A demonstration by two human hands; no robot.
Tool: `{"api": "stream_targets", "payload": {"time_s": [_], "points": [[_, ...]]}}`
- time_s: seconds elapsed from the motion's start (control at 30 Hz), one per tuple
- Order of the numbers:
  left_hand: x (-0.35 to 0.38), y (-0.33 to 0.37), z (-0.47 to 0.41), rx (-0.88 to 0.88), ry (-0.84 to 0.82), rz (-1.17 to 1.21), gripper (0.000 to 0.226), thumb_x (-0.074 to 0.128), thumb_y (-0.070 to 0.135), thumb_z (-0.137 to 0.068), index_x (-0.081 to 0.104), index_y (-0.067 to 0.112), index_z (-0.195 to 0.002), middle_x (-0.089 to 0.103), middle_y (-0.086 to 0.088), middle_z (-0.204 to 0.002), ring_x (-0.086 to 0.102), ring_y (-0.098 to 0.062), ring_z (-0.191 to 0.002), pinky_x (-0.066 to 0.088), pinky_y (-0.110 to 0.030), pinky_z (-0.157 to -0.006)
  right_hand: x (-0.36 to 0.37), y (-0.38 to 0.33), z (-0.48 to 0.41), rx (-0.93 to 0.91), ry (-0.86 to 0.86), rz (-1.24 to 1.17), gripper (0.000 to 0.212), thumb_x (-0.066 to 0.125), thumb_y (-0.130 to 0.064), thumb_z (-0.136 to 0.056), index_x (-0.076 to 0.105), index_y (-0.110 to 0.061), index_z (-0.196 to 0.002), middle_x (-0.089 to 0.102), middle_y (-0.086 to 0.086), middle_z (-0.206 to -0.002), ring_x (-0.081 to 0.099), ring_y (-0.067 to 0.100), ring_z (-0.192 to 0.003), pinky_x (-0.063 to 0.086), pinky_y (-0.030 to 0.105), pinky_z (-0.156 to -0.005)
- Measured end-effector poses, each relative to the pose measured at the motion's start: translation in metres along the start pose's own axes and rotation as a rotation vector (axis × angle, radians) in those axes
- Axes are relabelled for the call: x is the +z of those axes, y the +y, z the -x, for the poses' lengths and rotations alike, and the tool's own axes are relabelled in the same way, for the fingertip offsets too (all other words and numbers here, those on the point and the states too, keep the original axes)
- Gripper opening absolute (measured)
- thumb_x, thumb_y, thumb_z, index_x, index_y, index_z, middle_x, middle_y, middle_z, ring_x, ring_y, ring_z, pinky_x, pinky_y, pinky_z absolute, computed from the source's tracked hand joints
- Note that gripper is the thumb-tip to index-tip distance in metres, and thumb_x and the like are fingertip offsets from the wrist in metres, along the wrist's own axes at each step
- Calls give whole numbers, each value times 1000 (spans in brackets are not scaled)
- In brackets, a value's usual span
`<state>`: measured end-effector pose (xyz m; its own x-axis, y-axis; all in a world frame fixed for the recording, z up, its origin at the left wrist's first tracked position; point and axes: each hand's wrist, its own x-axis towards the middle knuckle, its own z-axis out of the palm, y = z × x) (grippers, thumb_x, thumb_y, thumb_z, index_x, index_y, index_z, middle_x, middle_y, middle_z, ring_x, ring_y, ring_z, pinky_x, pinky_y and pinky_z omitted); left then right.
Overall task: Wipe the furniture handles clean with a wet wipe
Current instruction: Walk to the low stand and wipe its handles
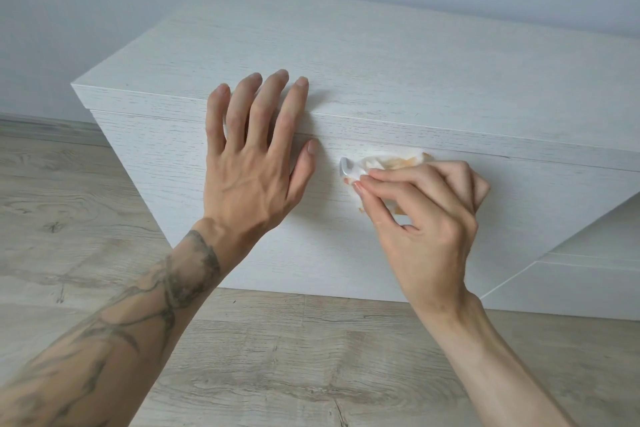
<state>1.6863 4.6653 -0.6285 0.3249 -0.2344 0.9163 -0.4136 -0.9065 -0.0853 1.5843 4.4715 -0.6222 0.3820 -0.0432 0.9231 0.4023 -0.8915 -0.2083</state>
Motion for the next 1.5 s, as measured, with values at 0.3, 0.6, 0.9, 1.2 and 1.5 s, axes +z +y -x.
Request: {"api": "stream_targets", "payload": {"time_s": [0.3, 0.6, 0.9, 1.2, 1.5], "points": [[1, 0, 1, -2, -1, 0, 59, 44, 41, -112, 40, 8, -160, 49, -18, -158, 38, -38, -146, 15, -53, -129, 6, -3, 1, -5, 15, -4, 12, 85, -21, -95, 85, -18, -84, 79, -10, -92, 66, 27, -87, 43, 47, -84], [3, -1, 1, 1, 10, 8, 59, 41, 42, -112, 39, 8, -160, 49, -18, -158, 39, -38, -146, 19, -54, -128, 23, -17, -8, 4, 3, 70, 17, 82, -13, -93, 77, -15, -77, 74, -5, -80, 64, 31, -82, 38, 41, -82], [3, -1, 1, -1, 9, 10, 58, 41, 42, -112, 41, 8, -160, 49, -17, -157, 38, -37, -146, 18, -53, -129, 29, -25, -11, 33, 32, 175, 19, 79, -15, -91, 73, -19, -74, 67, -5, -74, 62, 30, -82, 35, 42, -84], [3, 0, 1, -5, 13, 15, 58, 41, 42, -112, 42, 8, -159, 50, -17, -157, 39, -37, -146, 19, -53, -128, 30, -30, -14, 56, 20, 211, 17, 80, -16, -87, 72, -20, -74, 63, -4, -73, 59, 29, -84, 32, 40, -84], [2, -1, 1, -6, 9, 6, 57, 42, 42, -112, 42, 8, -158, 50, -17, -157, 38, -37, -146, 19, -53, -128, 26, -30, -14, 69, -19, 173, 13, 84, -14, -87, 77, -20, -77, 66, -3, -76, 61, 31, -83, 31, 38, -83]]}}
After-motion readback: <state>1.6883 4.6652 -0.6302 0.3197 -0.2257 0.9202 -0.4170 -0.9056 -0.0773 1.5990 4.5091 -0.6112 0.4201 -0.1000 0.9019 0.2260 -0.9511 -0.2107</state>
